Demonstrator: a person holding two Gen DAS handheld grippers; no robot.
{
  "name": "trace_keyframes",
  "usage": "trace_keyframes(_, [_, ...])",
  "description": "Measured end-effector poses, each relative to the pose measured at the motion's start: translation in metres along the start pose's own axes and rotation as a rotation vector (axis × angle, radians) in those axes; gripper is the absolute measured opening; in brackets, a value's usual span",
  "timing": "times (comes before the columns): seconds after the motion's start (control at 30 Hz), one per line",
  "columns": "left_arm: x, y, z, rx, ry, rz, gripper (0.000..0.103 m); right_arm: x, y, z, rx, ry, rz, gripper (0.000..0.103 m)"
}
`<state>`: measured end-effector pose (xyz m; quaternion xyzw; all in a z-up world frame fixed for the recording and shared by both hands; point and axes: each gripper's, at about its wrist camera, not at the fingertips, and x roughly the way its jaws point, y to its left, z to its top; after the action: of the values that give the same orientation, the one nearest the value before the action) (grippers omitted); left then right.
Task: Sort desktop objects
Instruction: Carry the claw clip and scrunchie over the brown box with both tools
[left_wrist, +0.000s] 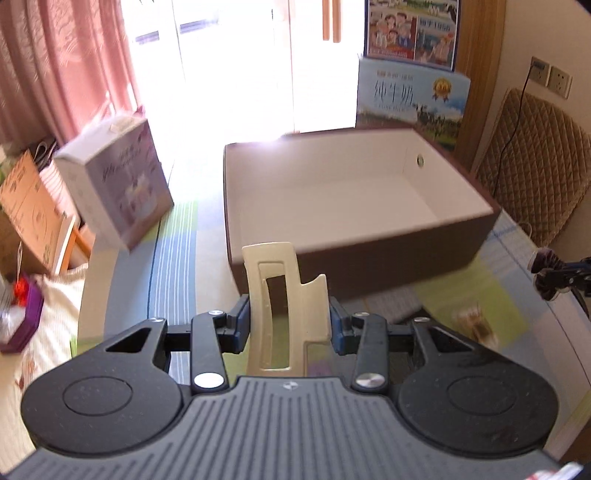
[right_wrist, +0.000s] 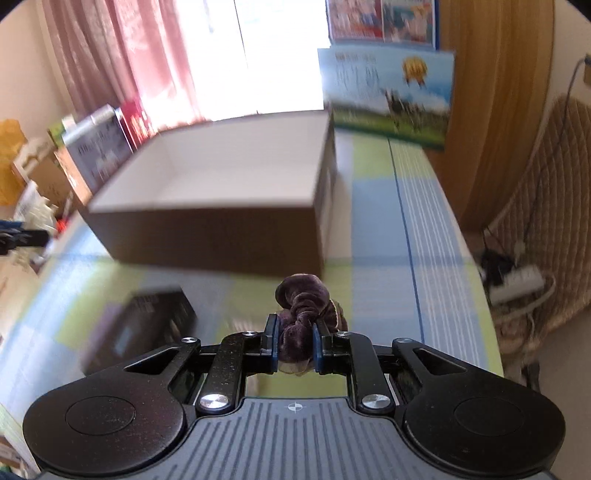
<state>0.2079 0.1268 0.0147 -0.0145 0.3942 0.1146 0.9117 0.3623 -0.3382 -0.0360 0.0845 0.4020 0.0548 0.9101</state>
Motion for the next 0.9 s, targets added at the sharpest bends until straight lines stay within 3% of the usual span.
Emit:
trace_keyframes(0.3, [0.043, 0.01, 0.065, 0.029, -0.019, -0.004, 0.036, 0.021, 0.025, 0.084, -0.07, -0.079, 0.058, 0.014])
trace_keyframes(0.37, [0.06, 0.012, 0.077, 0.021, -0.003, -0.009, 0.036, 0.034, 0.028, 0.101, -0.03, -0.091, 0.002, 0.014])
trace_keyframes(0.6, [0.135, 0.021, 0.109, -0.011, 0.115, -0.008, 0.036, 0.109, 0.019, 0.138, -0.068, 0.044, -0.018, 0.014])
trace_keyframes(0.9, [0.213, 0.017, 0.1, 0.018, 0.284, -0.002, 0.036, 0.188, 0.005, 0.137, -0.165, 0.28, -0.079, 0.014])
